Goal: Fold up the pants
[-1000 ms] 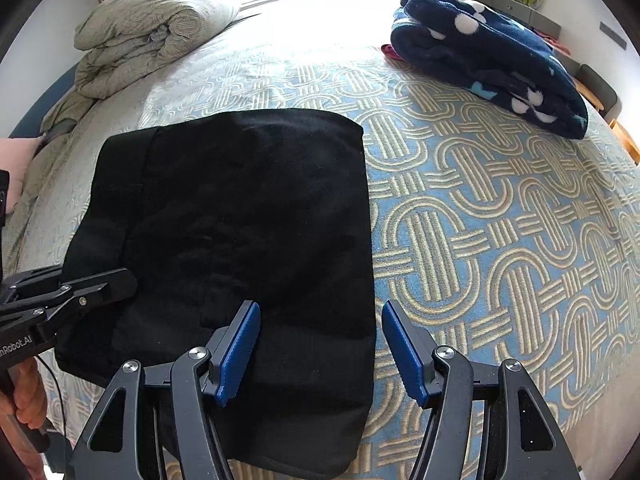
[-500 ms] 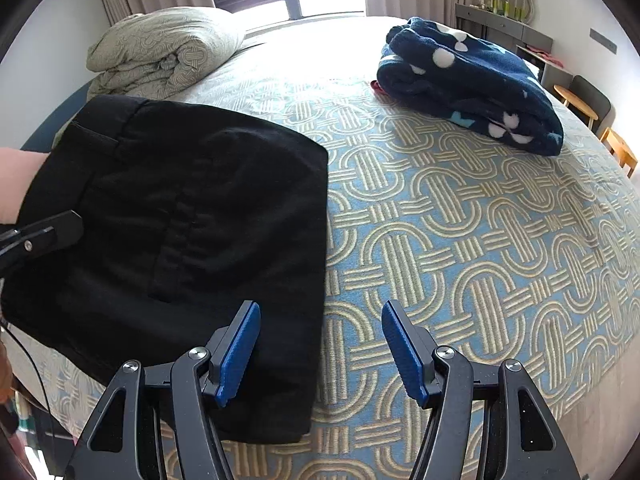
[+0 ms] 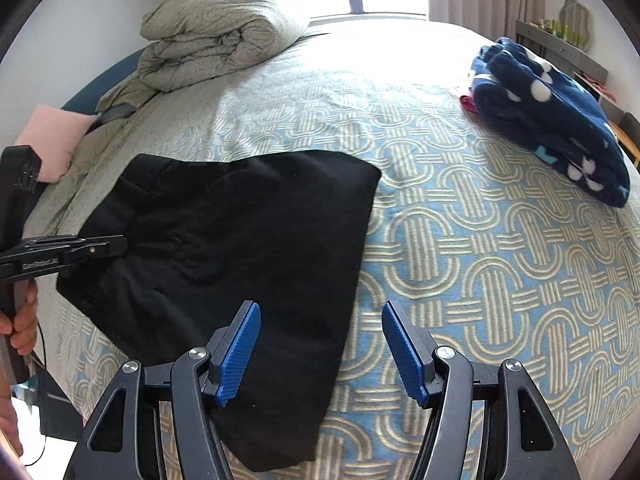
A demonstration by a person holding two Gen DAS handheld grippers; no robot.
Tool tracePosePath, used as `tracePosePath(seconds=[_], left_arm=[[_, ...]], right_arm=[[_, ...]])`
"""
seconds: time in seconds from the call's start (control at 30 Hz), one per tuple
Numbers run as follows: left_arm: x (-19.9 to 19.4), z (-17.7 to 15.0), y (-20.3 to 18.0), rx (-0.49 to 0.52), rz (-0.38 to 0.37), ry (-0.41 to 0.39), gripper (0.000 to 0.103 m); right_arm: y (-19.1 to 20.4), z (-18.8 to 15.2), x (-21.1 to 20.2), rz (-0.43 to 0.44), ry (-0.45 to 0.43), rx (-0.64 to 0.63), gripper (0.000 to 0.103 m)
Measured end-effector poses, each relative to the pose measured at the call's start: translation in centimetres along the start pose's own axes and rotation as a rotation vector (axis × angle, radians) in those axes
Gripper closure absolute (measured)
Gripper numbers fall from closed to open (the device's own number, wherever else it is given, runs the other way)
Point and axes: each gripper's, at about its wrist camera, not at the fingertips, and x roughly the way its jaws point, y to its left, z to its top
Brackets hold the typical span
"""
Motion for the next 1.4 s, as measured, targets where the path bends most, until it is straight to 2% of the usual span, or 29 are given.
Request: tracePosePath(seconds=[0.1,0.17,0.23,0.3,0.37,0.5,0.63,0.7,0.77,0.83,0.87,0.93,0.97,1.0,1.03,1.1,1.17,1.2,1.3,1.4], left_arm=[[0.9,-0.4,1.0,-0.015,-0.021,0.015,0.082],[0.9,-0.5,1.1,0.0,0.014,0.019,0.072],[0.6,-0.7,1.4,0.01,0.062,0.014,0.052],[0.3,-0.9,2.0,0.006,0.086,0.001,0.043],[0.0,-1.0,2.3,-0.005,0.075,0.0,0.043],[-0.6,-0.6,1.5,0.023,0.123,-0.014,0.043],[-2.3,0.9,-0.1,0.088,0.178,-0.109,0.043],[-2.7,1.8,0.0,0.072,0.173,-0.125,0.043],[-3.0,2.4,0.3,0.034,0.122,-0.136,0.043],[-2.5,2.8,0.2,0.026,0.094,-0.134,0.043],[-1.7,3.0,0.1,0.034,0.111,-0.121,0.043],[0.2,3.0,-0.1,0.059,0.179,-0.077,0.043],[1.7,3.0,0.1,0.071,0.24,-0.051,0.043],[3.1,2.9,0.5,0.074,0.28,-0.032,0.039],[4.0,2.9,1.1,0.058,0.279,-0.021,0.035],[4.1,3.0,2.7,-0.043,0.216,-0.035,0.031],[3.9,3.0,4.0,-0.119,0.151,-0.014,0.031],[3.6,2.9,4.3,-0.132,0.148,-0.012,0.031],[2.3,2.3,4.0,-0.105,0.201,-0.026,0.031],[1.1,1.4,3.7,-0.079,0.205,-0.036,0.031]], right_arm=[[2.0,0.3,1.2,0.014,0.023,-0.046,0.038],[3.0,0.4,1.8,0.03,0.037,-0.069,0.038],[3.7,0.4,2.7,0.034,0.06,-0.094,0.038],[4.1,0.4,3.8,0.004,0.093,-0.113,0.038],[4.6,0.1,4.6,-0.019,0.111,-0.131,0.038],[5.2,1.0,4.2,-0.03,0.097,-0.164,0.038],[5.1,3.7,2.8,-0.049,0.028,-0.152,0.038],[5.1,5.4,2.9,-0.024,0.002,-0.141,0.038],[5.2,6.9,3.8,0.022,-0.008,-0.13,0.038],[5.3,8.3,5.9,0.075,0.011,-0.115,0.038],[5.3,8.8,6.9,0.082,0.029,-0.108,0.038],[4.7,9.8,9.8,0.021,0.078,-0.083,0.038],[4.3,10.1,10.9,-0.012,0.089,-0.079,0.038],[4.1,10.3,12.1,-0.043,0.089,-0.085,0.038],[4.1,10.6,13.3,-0.082,0.079,-0.113,0.038],[4.6,10.7,14.4,-0.1,0.074,-0.143,0.037],[5.4,11.0,14.3,-0.123,0.074,-0.157,0.035],[5.6,11.0,14.2,-0.127,0.075,-0.164,0.035],[4.9,9.9,12.0,-0.101,0.07,-0.132,0.035],[3.2,7.9,8.1,-0.03,0.037,-0.068,0.035]])
